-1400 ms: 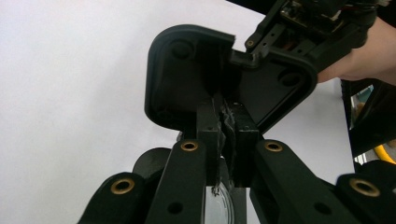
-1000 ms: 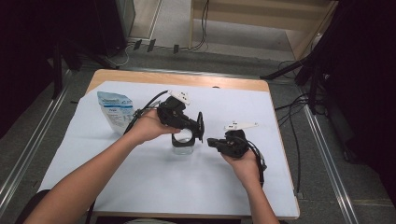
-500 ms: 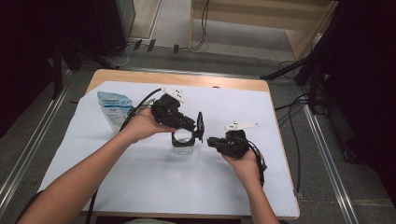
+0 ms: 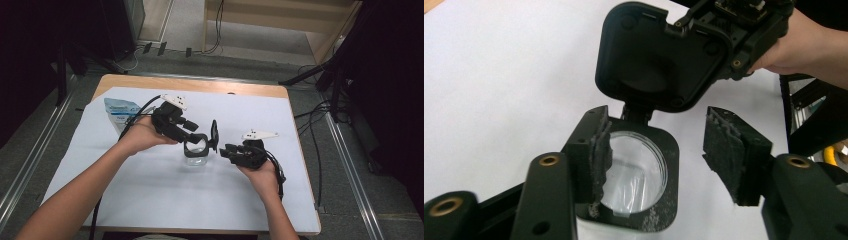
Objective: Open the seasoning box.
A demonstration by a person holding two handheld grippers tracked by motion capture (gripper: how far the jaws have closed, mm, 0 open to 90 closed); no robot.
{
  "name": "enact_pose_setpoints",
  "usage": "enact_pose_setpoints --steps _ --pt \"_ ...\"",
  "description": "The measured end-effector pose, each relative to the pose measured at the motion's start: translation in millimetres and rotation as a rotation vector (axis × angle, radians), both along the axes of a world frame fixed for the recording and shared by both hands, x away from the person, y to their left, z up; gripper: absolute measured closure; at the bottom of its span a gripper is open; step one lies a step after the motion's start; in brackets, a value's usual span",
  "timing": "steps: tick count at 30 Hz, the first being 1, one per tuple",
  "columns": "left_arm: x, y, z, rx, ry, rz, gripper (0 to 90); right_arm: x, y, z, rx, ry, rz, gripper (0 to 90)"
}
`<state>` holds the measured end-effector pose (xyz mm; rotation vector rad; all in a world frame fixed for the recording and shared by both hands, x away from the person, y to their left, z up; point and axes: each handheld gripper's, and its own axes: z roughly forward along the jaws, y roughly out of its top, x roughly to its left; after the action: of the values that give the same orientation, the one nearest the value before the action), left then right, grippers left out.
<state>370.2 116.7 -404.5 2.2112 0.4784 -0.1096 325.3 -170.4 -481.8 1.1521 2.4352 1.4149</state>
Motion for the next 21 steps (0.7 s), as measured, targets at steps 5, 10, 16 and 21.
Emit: enact_pose_setpoints --steps 5,10,16,21 --pt "-4.1 7.0 -1.2 -0.007 -0.012 0.010 41.6 0.6 1.1 -1.3 -0.006 0.005 0.006 61.7" --pt "-7.8 16.3 -3.1 -0.022 -0.017 0.006 40.7 -0.2 2.3 -1.8 -0.012 -0.002 0.015 59.1" --pt "-11.8 32.1 -9.4 -0.044 -0.019 0.037 39.3 -2.1 2.5 -0.9 -0.019 0.001 0.015 58.6" --pt "-16.3 45.0 -11.3 -0.063 -0.022 0.051 39.8 -5.2 3.6 1.9 -0.014 -0.009 0.009 58.4"
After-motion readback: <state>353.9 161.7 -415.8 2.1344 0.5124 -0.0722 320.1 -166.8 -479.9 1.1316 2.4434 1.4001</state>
